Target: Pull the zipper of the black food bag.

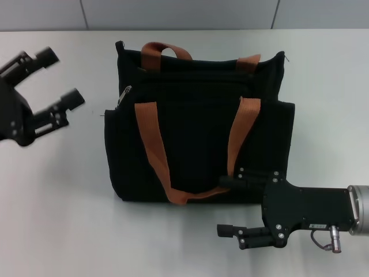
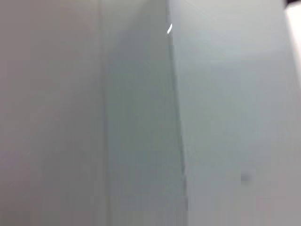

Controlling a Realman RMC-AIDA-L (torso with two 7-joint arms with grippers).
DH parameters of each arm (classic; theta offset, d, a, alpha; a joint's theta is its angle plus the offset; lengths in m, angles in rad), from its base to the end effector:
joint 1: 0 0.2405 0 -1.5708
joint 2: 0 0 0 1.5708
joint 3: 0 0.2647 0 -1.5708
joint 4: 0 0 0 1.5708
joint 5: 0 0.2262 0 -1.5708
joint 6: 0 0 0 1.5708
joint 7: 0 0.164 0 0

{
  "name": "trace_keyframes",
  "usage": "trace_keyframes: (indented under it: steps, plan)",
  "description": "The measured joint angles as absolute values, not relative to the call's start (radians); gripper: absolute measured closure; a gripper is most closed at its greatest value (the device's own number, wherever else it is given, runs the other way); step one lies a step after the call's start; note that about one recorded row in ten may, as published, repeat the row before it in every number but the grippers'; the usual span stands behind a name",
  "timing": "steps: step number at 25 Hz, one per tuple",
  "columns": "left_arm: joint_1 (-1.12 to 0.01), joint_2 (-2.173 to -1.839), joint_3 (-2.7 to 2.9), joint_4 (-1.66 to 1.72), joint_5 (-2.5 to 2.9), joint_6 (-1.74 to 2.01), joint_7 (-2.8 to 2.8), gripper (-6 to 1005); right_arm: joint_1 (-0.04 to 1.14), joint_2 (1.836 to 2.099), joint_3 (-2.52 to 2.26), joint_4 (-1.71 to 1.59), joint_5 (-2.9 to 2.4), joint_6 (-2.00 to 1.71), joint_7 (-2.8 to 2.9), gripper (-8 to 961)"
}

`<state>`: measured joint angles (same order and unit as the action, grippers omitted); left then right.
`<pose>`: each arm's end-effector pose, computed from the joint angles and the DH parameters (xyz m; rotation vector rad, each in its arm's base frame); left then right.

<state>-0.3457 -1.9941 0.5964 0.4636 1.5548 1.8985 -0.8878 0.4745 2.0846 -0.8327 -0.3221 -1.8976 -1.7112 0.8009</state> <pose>-0.2923 0.2894 0.0492 -2.3120 -0.1322 -1.2151 0.2695 0.2672 -0.0828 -2.8930 0.1712 0.9821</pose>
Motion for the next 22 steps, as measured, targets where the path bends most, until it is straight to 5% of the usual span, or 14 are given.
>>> trace_keyframes:
  steps: [6, 22]
  plan:
    - [-0.404, -1.951, 0.611, 0.474, 1.672, 1.727, -0.909, 203, 0.474, 2.084, -0.824, -0.322, -1.898, -1.711, 0.801, 140]
    - [-0.519, -2.008, 0.608, 0.479, 1.893, 1.523, -0.899, 217, 0.481, 2.083, -0.805, -0.322, -1.896, -1.712, 0.807, 141]
